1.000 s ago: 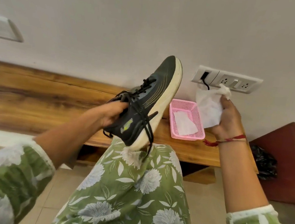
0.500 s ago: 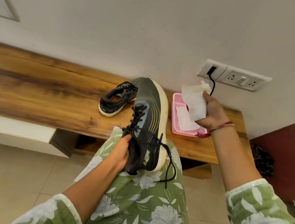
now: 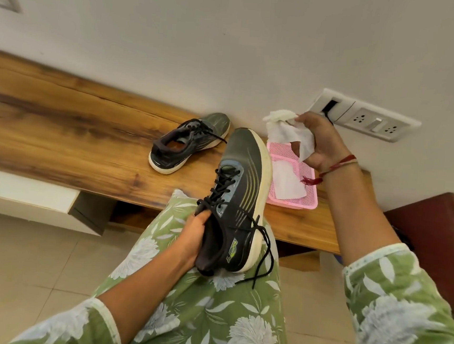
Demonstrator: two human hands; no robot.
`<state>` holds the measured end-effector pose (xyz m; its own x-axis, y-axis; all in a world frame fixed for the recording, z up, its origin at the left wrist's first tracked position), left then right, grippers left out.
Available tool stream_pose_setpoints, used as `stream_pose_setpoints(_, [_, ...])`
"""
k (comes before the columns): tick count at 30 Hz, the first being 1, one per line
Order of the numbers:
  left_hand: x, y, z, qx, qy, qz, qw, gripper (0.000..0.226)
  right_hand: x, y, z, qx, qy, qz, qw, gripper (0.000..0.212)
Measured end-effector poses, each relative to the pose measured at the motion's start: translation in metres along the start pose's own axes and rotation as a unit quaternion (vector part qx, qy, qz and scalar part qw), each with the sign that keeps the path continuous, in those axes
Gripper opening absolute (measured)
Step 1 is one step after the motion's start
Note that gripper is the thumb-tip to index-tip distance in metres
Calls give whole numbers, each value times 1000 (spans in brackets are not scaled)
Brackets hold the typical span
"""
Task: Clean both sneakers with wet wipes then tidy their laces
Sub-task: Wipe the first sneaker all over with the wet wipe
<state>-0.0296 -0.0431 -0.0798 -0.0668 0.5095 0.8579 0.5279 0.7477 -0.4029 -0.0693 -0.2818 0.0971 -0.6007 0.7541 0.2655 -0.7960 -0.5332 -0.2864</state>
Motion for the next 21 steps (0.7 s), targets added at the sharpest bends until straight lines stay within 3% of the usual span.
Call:
stream_pose_setpoints(4, [2, -3, -2, 1, -13, 2, 1000, 34, -8, -2, 0, 117, 18, -15, 993, 36])
stream_pose_setpoints(8, [11, -9, -8, -1, -39, 13, 999, 17, -12, -14, -1, 198, 57, -39, 978, 19])
stream_pose_setpoints(16, [13, -7, -9, -8, -38, 4, 999, 25, -15, -3, 1, 139, 75, -106, 982, 14])
stream_pose_setpoints(21, [13, -6, -8, -24, -41, 4, 999, 28, -12, 3, -18, 238, 75, -74, 966, 22])
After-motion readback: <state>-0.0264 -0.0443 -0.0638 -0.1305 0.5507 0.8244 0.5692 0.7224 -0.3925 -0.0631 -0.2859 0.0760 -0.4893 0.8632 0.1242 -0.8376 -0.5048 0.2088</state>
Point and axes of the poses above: each hand's wrist, its own x-axis away from the middle knuckle, its own y-axis out of the back of the hand, z = x × y, the point moved 9 cm from there along -x, towards the middle knuckle, and after that the axes turned 14 degrees about y, right-handed, at the moved point
